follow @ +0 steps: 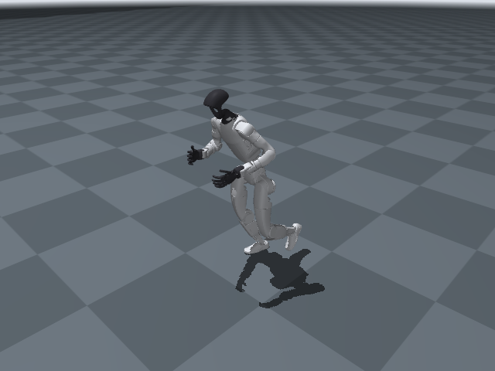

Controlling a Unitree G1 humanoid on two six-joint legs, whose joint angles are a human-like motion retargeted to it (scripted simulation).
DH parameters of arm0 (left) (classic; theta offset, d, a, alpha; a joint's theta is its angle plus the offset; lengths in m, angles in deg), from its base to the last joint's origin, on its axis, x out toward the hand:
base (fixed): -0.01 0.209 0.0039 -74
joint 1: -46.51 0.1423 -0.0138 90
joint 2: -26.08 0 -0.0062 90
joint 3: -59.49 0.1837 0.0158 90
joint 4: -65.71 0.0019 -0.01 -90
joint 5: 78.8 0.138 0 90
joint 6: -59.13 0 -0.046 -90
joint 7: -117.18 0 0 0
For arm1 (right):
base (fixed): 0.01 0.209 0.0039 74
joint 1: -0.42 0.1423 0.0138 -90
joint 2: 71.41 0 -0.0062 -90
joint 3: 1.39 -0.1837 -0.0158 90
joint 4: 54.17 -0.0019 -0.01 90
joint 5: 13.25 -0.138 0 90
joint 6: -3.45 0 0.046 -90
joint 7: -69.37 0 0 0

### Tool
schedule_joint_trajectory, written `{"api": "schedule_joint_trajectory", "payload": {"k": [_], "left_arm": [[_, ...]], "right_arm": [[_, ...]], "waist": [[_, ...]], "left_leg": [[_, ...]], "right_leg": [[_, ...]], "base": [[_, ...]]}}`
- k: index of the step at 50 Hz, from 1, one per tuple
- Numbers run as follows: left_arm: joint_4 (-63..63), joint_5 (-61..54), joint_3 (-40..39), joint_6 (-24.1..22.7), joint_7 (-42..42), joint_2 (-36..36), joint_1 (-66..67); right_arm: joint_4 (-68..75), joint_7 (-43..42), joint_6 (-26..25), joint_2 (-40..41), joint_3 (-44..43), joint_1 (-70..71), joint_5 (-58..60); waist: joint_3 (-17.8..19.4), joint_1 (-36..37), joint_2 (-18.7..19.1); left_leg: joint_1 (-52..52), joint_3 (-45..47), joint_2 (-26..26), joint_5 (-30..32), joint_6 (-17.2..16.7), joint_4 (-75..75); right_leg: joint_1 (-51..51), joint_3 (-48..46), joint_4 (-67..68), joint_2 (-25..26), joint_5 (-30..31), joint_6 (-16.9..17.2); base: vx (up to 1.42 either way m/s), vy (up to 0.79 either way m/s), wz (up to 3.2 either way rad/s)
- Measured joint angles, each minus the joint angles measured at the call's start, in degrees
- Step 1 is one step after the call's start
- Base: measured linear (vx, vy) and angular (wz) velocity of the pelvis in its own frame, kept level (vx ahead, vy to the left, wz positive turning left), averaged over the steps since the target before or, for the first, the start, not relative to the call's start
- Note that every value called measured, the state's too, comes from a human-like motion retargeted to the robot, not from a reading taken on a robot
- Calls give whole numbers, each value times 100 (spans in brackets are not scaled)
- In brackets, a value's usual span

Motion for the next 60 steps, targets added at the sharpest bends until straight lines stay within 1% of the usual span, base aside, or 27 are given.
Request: {"api": "schedule_joint_trajectory", "payload": {"k": [2,5,8,11,13,15,18,20,23,25,26,28,30,31,33,35,36,38,40,42,44,48,50,53,55,58,60], "left_arm": [[-531,-599,-305,-47,-193,-657,1008],[-1131,-1246,-758,-75,-449,-1561,2026],[-1392,-1708,-1284,113,-966,-1800,2428],[-1680,-1429,-1660,239,-1328,-1525,2203],[-1833,-1020,-1660,238,-1327,-1155,1605],[-1716,-549,-1349,218,-1250,-715,606],[-847,-68,-509,-56,-864,-124,-1520],[-551,27,-204,-87,-720,117,-2729],[-917,30,-76,-312,-694,275,-3797],[-1182,139,-16,-418,-584,319,-4317],[-1179,634,-22,-199,-278,282,-4604],[-1333,1090,-7,-73,153,286,-4918],[-1553,1455,-51,-101,412,310,-4855],[-1651,1735,-183,-73,414,232,-4633],[-1704,2428,-576,-25,356,11,-4020],[-1409,3297,-1021,12,457,-269,-3156],[-1144,3424,-1172,46,543,-368,-2657],[-725,3139,-1399,55,465,-467,-1623],[-647,2663,-1608,16,124,-586,-580],[-771,2779,-1993,102,-270,-1029,292],[-821,2883,-2567,308,-816,-1586,961],[-588,2669,-3797,626,-1417,-2523,1840],[-457,2747,-4486,561,-1344,-2979,2278],[-296,2694,-5471,440,-1238,-3536,2859],[-146,2544,-6004,467,-1260,-3922,3069],[421,3178,-6318,453,-1292,-4681,2618],[809,3267,-6221,700,-1331,-5077,2011]], "right_arm": [[-490,-101,-8,416,-195,536,-53],[-1258,-233,29,937,-302,637,-235],[-1671,125,-9,1088,-1,222,-867],[-1724,692,-136,909,315,-475,-982],[-1583,1019,-191,675,441,-995,-828],[-1144,1160,-188,488,490,-1482,-690],[-126,1010,-81,335,355,-2010,301],[-104,1160,-42,93,80,-2505,196],[-740,1448,87,-659,-283,-3226,-512],[-1047,1409,157,-1221,-529,-3581,-674],[-1183,1585,-87,-1515,-734,-3666,-1184],[-1262,1622,-292,-1767,-980,-3779,-1455],[-1174,1358,-134,-1584,-1010,-3722,-1058],[-1089,1245,-75,-1515,-1028,-3553,-644],[-855,939,80,-1377,-1040,-3081,280],[-479,439,246,-1286,-1010,-2371,1080],[-236,208,255,-1283,-983,-1896,1320],[155,-36,198,-1345,-964,-995,1731],[249,-46,105,-1524,-1046,-415,1999],[93,-37,49,-1804,-1310,-344,1970],[-71,81,-14,-2129,-1675,-507,1899],[-220,360,-160,-2962,-2224,-894,2104],[-207,431,-157,-3480,-2394,-1055,2170],[-71,579,-146,-4462,-2533,-1122,2187],[103,733,-158,-5135,-2560,-1000,2134],[697,954,-245,-5618,-2335,-394,2305],[1078,1129,-458,-5497,-2174,80,2312]], "waist": [[-224,579,-309],[-434,1548,-936],[-458,2124,-1167],[-252,2225,-805],[28,2096,-459],[298,1870,-305],[316,1434,-703],[80,964,-849],[-362,-114,-463],[-553,-838,-81],[-558,-1126,59],[-482,-1561,170],[-202,-1796,129],[46,-1814,33],[520,-1701,-205],[890,-1339,-346],[1003,-1122,-286],[1025,-691,-121],[676,-226,-27],[250,331,-162],[-113,931,-437],[-426,2015,-816],[-370,2478,-645],[-200,2759,-141],[-14,2734,216],[345,2499,48],[480,2311,-275]], "left_leg": [[-595,225,-68,-141,124,-132],[-962,743,-324,4,80,-1646],[-649,1050,-535,479,-418,-4256],[-113,979,-430,708,-1114,-6025],[212,848,-237,817,-1353,-6062],[421,585,-104,370,-1145,-5294],[239,244,-378,-616,-396,-4110],[314,140,-496,-752,-335,-4048],[841,-182,-315,-247,-632,-4602],[1228,-469,-160,408,-887,-5003],[1451,-594,-145,818,-1005,-5184],[2055,-820,-201,1525,-1219,-5508],[2906,-1087,-260,2055,-1299,-5836],[3335,-1191,-298,2151,-1209,-5807],[3865,-1126,-408,2027,-923,-5176],[3689,-586,-317,1438,-564,-3557],[3282,-370,-102,1050,-391,-2527],[2202,-210,237,415,-85,-727],[818,-351,263,125,123,353],[-320,-486,-46,158,160,350],[-1076,-407,-345,332,78,-494],[-1089,338,-405,1008,-474,-4044],[-591,846,-186,1070,-1061,-5831],[-178,1141,212,1177,-1709,-6663],[71,883,502,1723,-1624,-6306],[-270,447,468,948,-831,-4271],[-560,438,311,370,-589,-3243]], "right_leg": [[247,160,-287,-161,300,120],[776,380,-917,-545,1438,413],[1472,608,-1382,-628,2845,685],[2547,778,-1609,-275,3613,710],[3039,524,-1066,-81,3477,504],[2833,121,547,-119,2754,273],[1243,380,3279,-346,1463,84],[194,579,4017,-234,1006,123],[-735,166,3180,66,947,99],[-930,-386,1703,135,1214,119],[-861,-659,703,126,1435,162],[-704,-1093,-995,47,1684,416],[-563,-1449,-1962,-70,1758,816],[-430,-1572,-2042,-175,1960,930],[-137,-1618,-1795,-435,2371,946],[26,-1345,-861,-586,2062,607],[-33,-1205,-255,-526,1619,414],[-235,-1024,659,-358,1000,189],[-451,-908,933,-208,845,219],[-352,-699,599,-178,965,343],[-76,-433,9,-246,1253,463],[962,5,-1168,-290,2067,771],[1814,224,-1626,-79,2412,814],[3002,480,-1765,204,2579,667],[3397,562,-1027,374,2484,509],[2573,573,1915,116,2033,535],[1721,700,3502,-169,1567,496]], "base": [[118,3,-74],[126,13,-65],[131,26,-32],[131,30,16],[127,28,70],[122,25,96],[116,15,87],[119,9,82],[126,2,111],[132,-10,135],[136,-19,127],[141,-27,97],[143,-32,44],[139,-31,-2],[133,-29,-57],[124,-26,-111],[116,-22,-121],[109,-17,-110],[106,-13,-95],[106,-7,-81],[107,-1,-79],[115,11,-106],[122,23,-129],[115,27,-70],[102,27,4],[85,21,53],[71,15,44]]}}
